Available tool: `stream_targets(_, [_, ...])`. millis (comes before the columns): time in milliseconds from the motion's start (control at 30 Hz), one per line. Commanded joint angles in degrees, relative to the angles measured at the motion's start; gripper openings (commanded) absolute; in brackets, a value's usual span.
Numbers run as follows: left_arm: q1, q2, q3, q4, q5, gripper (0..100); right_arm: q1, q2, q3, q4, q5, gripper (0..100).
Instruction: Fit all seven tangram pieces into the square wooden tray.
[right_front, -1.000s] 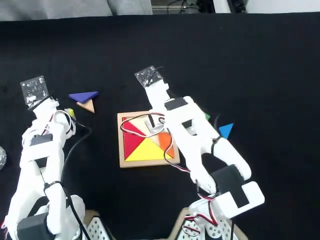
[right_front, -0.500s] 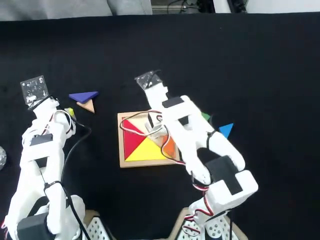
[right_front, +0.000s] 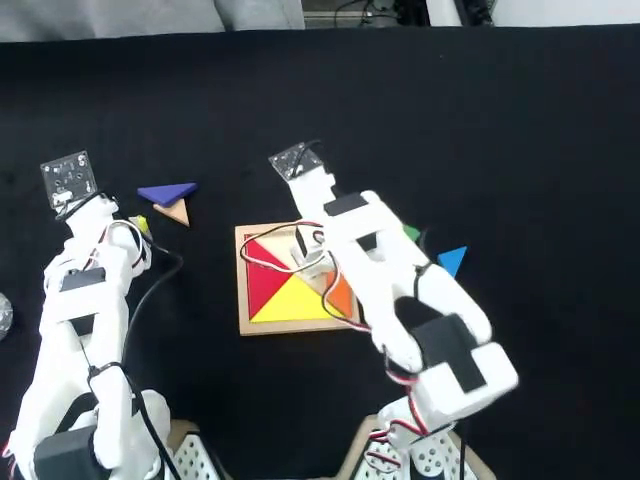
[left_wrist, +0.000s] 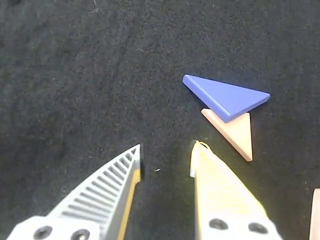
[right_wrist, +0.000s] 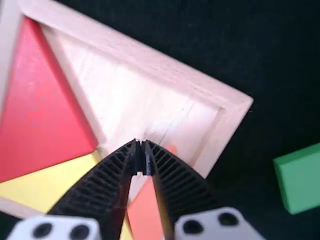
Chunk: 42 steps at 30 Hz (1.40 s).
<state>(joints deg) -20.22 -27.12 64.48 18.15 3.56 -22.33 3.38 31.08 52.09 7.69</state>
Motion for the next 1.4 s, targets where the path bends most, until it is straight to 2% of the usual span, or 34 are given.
stream_targets(0, [-0.66,-1.67,-0.48,-0.88,0.44,17,3.96,-12.26,3.74,0.09,0.26,1.1])
stream_targets(167, [-0.66,-1.67,-0.48,-0.88,0.44,17,7.03,-23.08,12.53,0.00,-0.35,1.1])
stream_targets(500, [-0.57,-1.67,-0.48,-0.88,0.35,17,7.12,-12.18,10.68,-1.05,1.05,1.1])
stream_targets(667, [1.36,-1.67,-1.27,-0.44,-0.70,17,7.56,-12.44,10.77,-4.31,0.70,1.1])
stream_targets(767, [4.53,-0.35,-5.67,6.42,-6.33,17,7.47,-13.76,12.97,-6.68,0.70,1.1])
stream_targets(867, [5.58,5.63,-13.49,10.99,-5.45,17,7.56,-14.99,14.55,-8.09,0.70,1.1])
stream_targets(1033, [6.46,19.96,-27.74,11.34,-3.16,17,8.09,-15.25,14.81,-8.18,0.79,1.1])
stream_targets(1167, [7.52,29.19,-33.89,11.43,-3.25,17,10.90,-15.52,14.64,-8.18,0.70,1.1])
stream_targets(1367, [7.43,31.91,-36.79,10.99,-3.16,17,12.22,-15.52,14.37,-8.26,0.70,1.1])
